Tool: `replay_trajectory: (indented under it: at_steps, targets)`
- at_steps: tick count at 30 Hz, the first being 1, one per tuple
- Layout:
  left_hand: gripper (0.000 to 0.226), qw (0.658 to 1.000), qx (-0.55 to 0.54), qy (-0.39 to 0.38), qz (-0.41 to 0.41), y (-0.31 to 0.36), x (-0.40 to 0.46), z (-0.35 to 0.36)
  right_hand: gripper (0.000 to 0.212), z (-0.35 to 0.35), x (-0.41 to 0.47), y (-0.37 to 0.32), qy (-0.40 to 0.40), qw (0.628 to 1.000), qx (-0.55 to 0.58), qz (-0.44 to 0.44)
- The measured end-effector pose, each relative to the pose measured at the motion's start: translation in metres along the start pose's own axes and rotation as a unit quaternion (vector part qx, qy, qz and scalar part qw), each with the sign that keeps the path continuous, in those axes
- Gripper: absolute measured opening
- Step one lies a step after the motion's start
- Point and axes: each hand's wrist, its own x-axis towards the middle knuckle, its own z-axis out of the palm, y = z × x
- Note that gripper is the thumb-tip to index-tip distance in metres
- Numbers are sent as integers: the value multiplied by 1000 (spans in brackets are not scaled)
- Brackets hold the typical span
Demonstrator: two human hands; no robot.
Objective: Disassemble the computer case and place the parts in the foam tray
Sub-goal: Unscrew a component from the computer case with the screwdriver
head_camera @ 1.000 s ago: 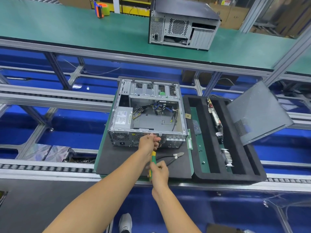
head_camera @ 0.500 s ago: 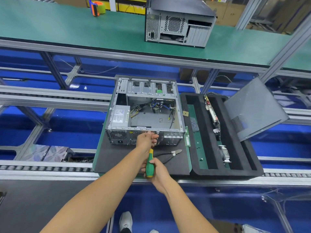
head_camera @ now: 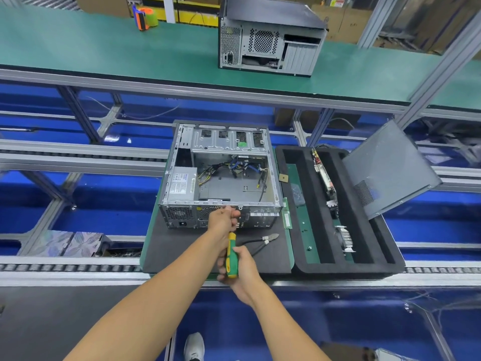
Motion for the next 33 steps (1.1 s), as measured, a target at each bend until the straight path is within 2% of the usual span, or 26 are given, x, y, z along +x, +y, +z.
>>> replay_trajectory:
  at_steps: [2,4,6,9,11,13,15,18,21,24,25,28,30,31,33]
  targets:
    - [28,1000,5,1,-1,-1,1,0,26,-1,1,-4,-1,1000,8,6]
    - [29,999,33,-2,12,-3,2,-3,18,2,4,-7,24,998,-60,-20]
    - [30,997,71,0,29,-4,1,-6,16,7,8,-6,58,984,-146,-83]
    - [30,995,95,8,34,-5,1,-8,33,12,13,2,153,943,-242,-171]
    - [28,996,85,5,23,-4,-1,-5,41,12,15,5,193,927,-259,-191]
    - [25,998,58,7,9,-1,-3,-3,34,12,17,4,159,940,-244,-178]
    - [23,1000,31,1,-3,1,-4,-1,18,12,16,0,123,965,-195,-126]
    - [23,1000,-1,-11,-15,2,-5,-2,35,0,13,1,68,994,-84,-26]
    - [26,1000,-15,-9,-14,1,-6,-2,33,-9,15,-1,51,996,-69,-25]
    - [30,1000,-13,-6,-5,0,-6,-2,11,-6,17,-9,72,985,-130,-85]
    - [30,1000,-11,-5,-3,-1,-5,-2,11,-4,18,-11,90,974,-170,-124]
    - [29,1000,-5,-5,-4,-2,-4,-2,37,-3,21,-6,196,897,-344,-197]
    - [25,1000,-16,-5,-6,-1,-5,0,36,-3,22,-4,241,867,-394,-186]
    - [24,1000,-24,-6,-6,-1,-5,0,33,-3,23,-4,224,871,-396,-186]
    - [24,999,-44,-8,-6,0,-5,1,22,-1,20,-9,141,917,-339,-158]
